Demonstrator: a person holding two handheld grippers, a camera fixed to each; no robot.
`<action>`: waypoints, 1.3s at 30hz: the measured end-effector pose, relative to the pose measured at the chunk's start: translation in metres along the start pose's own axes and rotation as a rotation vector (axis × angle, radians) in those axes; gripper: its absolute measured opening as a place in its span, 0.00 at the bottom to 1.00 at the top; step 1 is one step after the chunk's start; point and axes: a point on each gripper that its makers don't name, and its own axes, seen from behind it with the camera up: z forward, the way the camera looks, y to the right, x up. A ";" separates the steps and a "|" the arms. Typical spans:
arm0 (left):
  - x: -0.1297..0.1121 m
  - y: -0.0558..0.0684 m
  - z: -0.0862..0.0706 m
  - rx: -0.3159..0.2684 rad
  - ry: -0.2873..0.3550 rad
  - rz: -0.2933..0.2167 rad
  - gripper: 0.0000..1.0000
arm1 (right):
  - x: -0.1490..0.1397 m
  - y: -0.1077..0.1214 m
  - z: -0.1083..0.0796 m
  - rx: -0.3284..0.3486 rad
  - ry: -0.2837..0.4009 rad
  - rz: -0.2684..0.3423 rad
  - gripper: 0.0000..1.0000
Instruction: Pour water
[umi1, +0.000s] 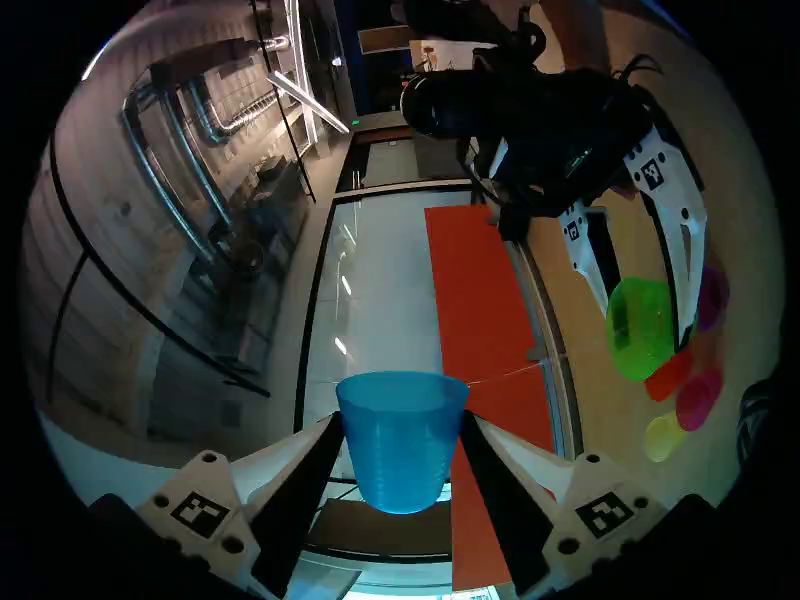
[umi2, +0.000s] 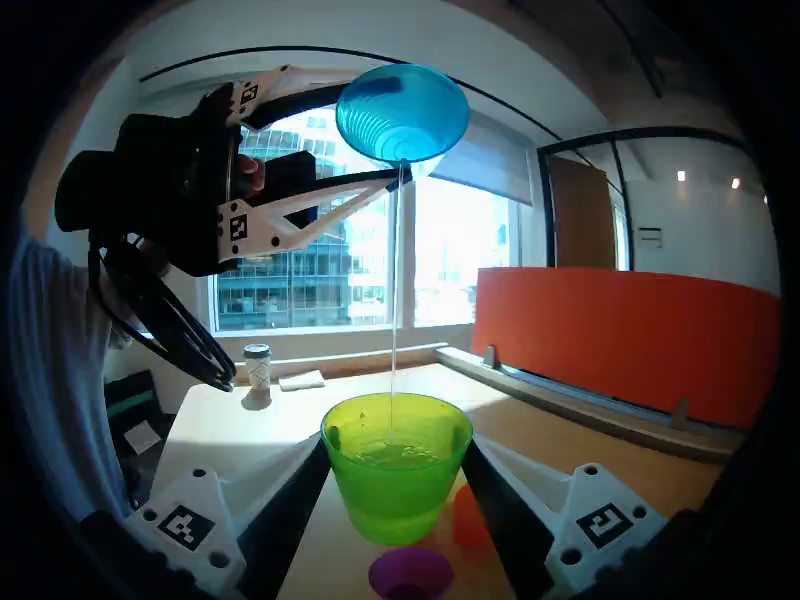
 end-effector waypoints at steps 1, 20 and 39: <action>0.001 0.001 0.000 -0.001 0.000 0.002 0.83 | 0.000 0.000 0.000 0.000 0.000 0.000 0.89; 0.001 0.003 0.002 -0.009 0.026 -0.151 0.83 | 0.004 0.000 -0.001 -0.004 0.008 -0.004 0.89; -0.006 -0.008 0.005 0.003 0.051 -0.458 0.83 | 0.007 0.002 -0.007 -0.017 0.015 -0.007 0.89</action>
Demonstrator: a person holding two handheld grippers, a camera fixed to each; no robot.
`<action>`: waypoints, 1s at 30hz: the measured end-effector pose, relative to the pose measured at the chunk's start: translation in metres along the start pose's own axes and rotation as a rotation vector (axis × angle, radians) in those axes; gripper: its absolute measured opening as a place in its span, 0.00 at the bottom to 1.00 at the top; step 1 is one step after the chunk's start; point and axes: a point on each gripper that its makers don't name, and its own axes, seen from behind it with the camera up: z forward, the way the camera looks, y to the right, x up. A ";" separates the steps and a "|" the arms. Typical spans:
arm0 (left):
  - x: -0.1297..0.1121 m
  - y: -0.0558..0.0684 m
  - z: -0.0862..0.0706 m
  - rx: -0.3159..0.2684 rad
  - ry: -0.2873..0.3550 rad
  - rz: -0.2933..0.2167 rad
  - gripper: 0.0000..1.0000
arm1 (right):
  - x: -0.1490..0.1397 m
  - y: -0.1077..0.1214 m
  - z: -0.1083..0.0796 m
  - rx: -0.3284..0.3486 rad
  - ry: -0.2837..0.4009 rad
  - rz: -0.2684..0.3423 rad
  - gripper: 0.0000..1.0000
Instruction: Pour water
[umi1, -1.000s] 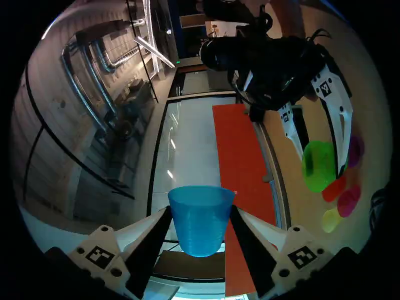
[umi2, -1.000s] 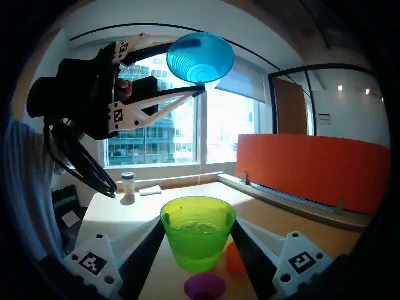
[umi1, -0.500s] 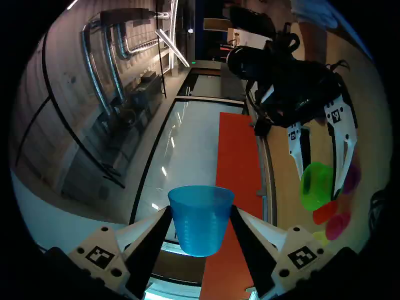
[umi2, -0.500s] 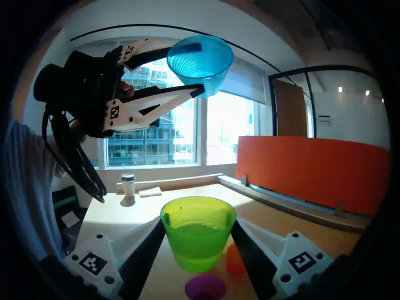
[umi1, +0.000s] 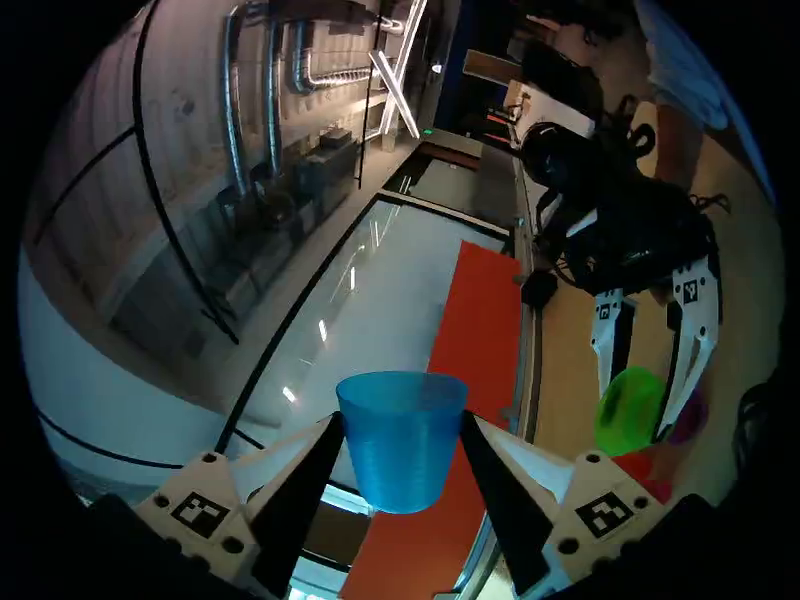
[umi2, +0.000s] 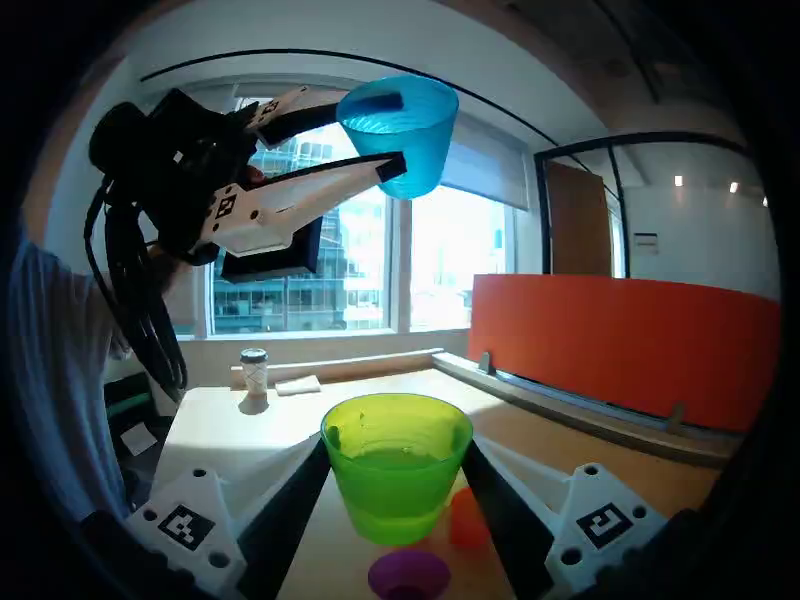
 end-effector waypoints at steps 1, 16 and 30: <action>-0.001 -0.001 0.000 0.001 0.000 -0.023 0.83 | 0.000 0.000 0.000 0.000 0.000 0.000 0.89; -0.012 -0.013 -0.002 0.014 -0.010 -0.495 0.84 | 0.004 0.001 -0.005 -0.012 0.011 -0.003 0.89; -0.024 -0.017 0.001 -0.006 0.018 -0.939 0.84 | 0.010 0.003 -0.012 -0.031 0.019 -0.001 0.89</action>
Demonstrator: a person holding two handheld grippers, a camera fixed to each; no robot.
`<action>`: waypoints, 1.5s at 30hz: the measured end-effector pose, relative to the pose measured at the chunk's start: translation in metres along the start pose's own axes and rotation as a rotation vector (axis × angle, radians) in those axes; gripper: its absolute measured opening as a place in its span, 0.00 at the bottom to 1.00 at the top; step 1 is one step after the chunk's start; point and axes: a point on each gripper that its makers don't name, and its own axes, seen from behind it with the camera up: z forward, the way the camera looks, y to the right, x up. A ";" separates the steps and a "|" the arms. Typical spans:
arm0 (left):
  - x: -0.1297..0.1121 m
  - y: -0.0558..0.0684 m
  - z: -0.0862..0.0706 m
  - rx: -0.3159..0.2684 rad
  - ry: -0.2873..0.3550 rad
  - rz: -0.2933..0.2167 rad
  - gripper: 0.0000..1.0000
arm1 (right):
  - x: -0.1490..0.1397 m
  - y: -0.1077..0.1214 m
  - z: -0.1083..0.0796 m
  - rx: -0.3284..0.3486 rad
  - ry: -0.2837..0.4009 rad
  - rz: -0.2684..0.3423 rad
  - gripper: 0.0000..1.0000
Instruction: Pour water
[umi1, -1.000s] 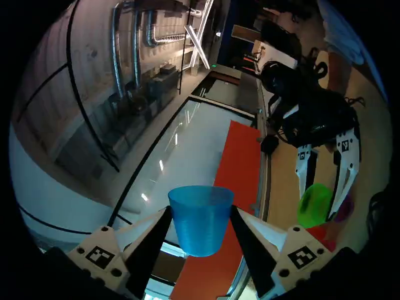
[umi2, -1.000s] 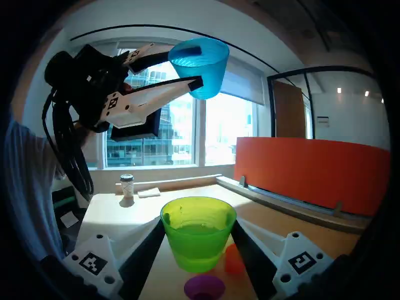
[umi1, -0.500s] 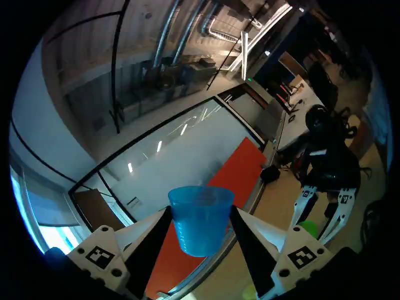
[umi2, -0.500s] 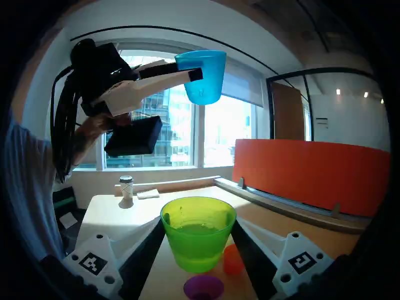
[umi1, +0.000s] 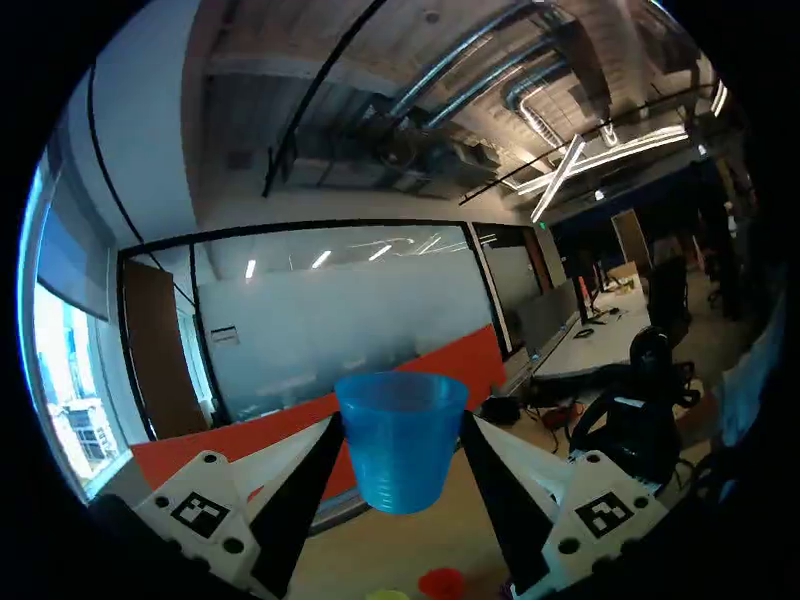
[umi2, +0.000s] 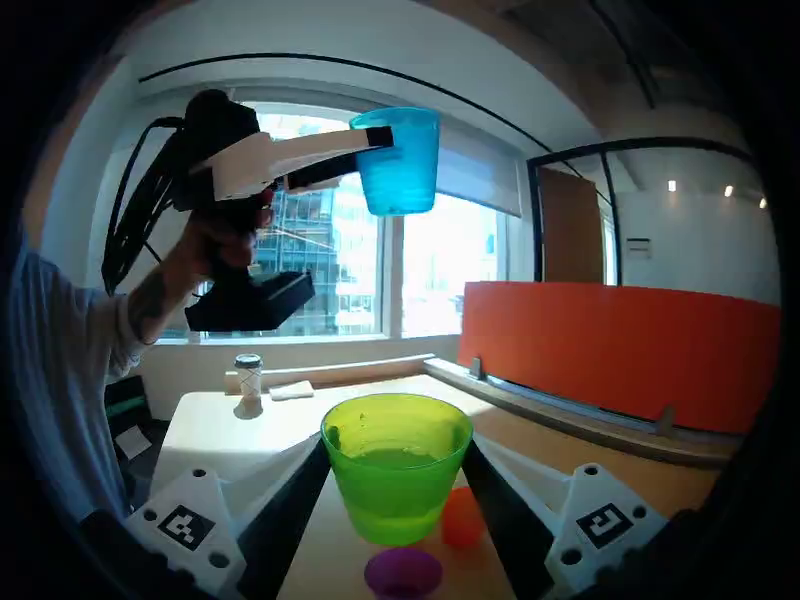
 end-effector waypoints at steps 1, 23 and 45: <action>-0.001 0.000 0.000 -0.002 -0.002 -0.021 0.84 | 0.001 0.000 -0.001 -0.001 0.001 0.001 0.89; -0.042 0.014 -0.017 -0.019 -0.010 -0.184 0.83 | 0.012 0.006 -0.028 -0.046 0.003 0.010 0.89; -0.098 0.028 -0.039 -0.035 -0.066 -0.231 0.84 | 0.024 0.045 -0.078 -0.154 -0.020 0.018 0.89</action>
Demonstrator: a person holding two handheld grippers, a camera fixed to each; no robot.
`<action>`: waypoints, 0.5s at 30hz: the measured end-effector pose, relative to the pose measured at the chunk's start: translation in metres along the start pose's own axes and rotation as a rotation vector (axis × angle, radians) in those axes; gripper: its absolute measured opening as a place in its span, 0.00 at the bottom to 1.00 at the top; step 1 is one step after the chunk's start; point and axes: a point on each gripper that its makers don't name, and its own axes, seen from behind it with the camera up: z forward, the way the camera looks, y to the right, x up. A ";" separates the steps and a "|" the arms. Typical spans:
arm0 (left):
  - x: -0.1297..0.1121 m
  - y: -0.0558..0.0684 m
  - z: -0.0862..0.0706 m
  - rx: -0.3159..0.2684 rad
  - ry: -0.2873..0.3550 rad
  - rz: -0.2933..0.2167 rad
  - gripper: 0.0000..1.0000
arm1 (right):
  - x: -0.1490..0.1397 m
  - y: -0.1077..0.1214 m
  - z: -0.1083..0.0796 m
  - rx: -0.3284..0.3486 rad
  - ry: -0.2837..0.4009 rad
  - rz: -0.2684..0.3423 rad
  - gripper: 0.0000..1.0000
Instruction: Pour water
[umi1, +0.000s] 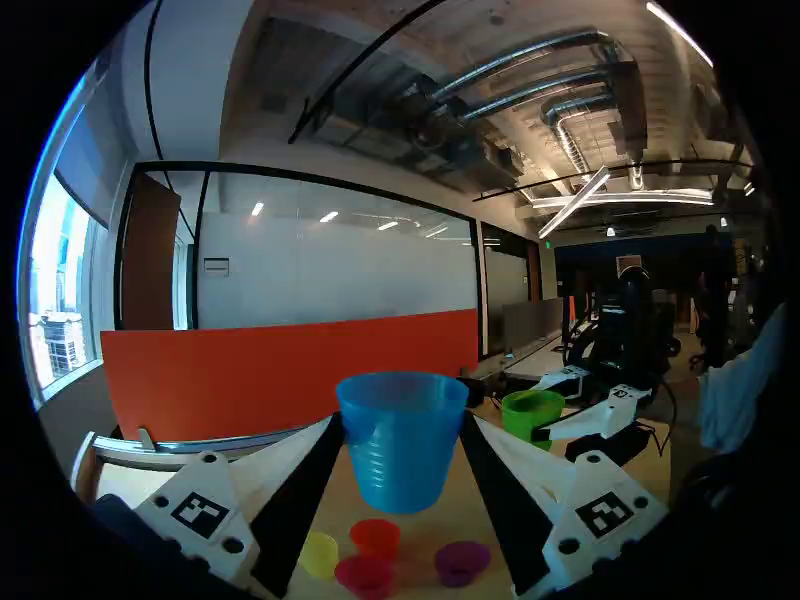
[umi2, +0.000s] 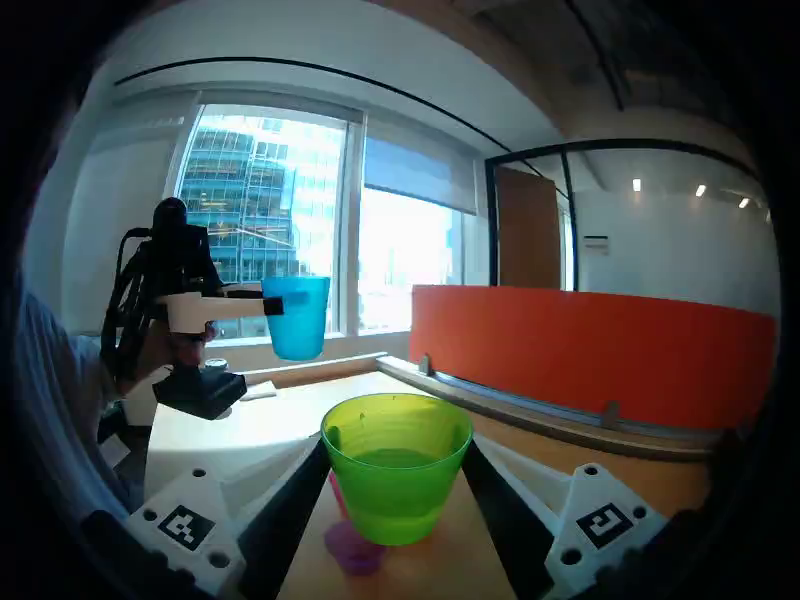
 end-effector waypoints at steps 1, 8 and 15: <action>-0.003 0.001 -0.001 -0.002 -0.002 0.000 0.84 | 0.000 0.003 -0.002 -0.006 -0.001 0.000 0.89; -0.019 0.005 -0.005 -0.012 -0.018 0.003 0.84 | -0.003 0.019 -0.016 -0.048 -0.013 -0.002 0.89; -0.036 0.006 -0.005 -0.017 -0.052 -0.002 0.84 | -0.006 0.033 -0.023 -0.081 -0.021 0.000 0.89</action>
